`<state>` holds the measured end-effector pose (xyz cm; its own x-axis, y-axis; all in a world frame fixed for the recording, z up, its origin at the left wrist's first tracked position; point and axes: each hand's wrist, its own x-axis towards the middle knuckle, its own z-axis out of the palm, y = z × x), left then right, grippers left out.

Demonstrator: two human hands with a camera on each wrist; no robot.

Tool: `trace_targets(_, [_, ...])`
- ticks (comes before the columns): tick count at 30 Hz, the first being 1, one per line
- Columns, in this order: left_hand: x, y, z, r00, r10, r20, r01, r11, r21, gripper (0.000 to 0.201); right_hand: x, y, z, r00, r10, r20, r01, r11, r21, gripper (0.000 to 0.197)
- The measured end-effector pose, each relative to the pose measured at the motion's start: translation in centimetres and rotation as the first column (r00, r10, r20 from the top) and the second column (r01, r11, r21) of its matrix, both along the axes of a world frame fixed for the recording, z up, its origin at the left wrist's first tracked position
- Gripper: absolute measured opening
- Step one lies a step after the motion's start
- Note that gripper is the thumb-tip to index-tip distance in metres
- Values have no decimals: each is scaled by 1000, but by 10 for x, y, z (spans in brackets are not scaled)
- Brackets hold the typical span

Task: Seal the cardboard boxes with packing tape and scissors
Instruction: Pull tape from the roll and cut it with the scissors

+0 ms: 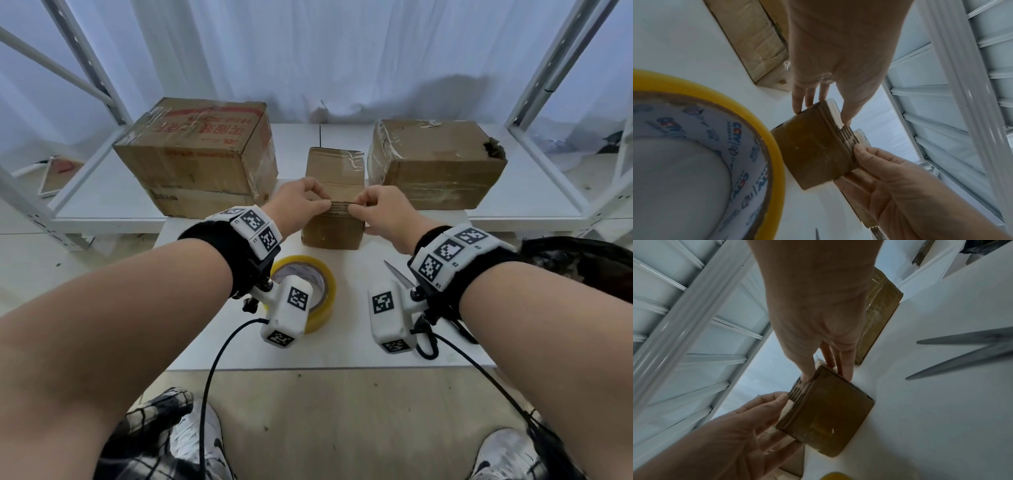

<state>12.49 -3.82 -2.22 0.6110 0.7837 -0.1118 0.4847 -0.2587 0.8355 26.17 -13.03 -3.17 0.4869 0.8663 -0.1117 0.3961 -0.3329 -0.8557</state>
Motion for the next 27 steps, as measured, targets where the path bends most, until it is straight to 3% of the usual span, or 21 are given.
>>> trace_targets(5, [1, -1, -3, 997, 64, -34, -65, 998, -18, 17, -4, 2, -2, 994, -93, -53, 94, 996, 10, 15])
trace_targets(12, [3, -3, -1, 996, 70, -52, -71, 997, -10, 12, -5, 3, 5, 990, -119, -70, 116, 992, -40, 14])
trace_targets(19, [-8, -1, 5, 990, -80, -115, 87, 995, 57, 18, 1, -4, 6, 988, 8, -155, -15, 999, -39, 12])
trace_targets(24, [-6, -5, 0, 985, -68, -161, 92, 984, 150, 13, 1, -6, 3, 996, 84, 34, -83, 996, -31, 20])
trace_targets(27, [-5, -7, -1, 985, -48, -164, 71, 988, 137, 12, 2, -5, 1, 999, 40, -35, -40, 999, 10, 17])
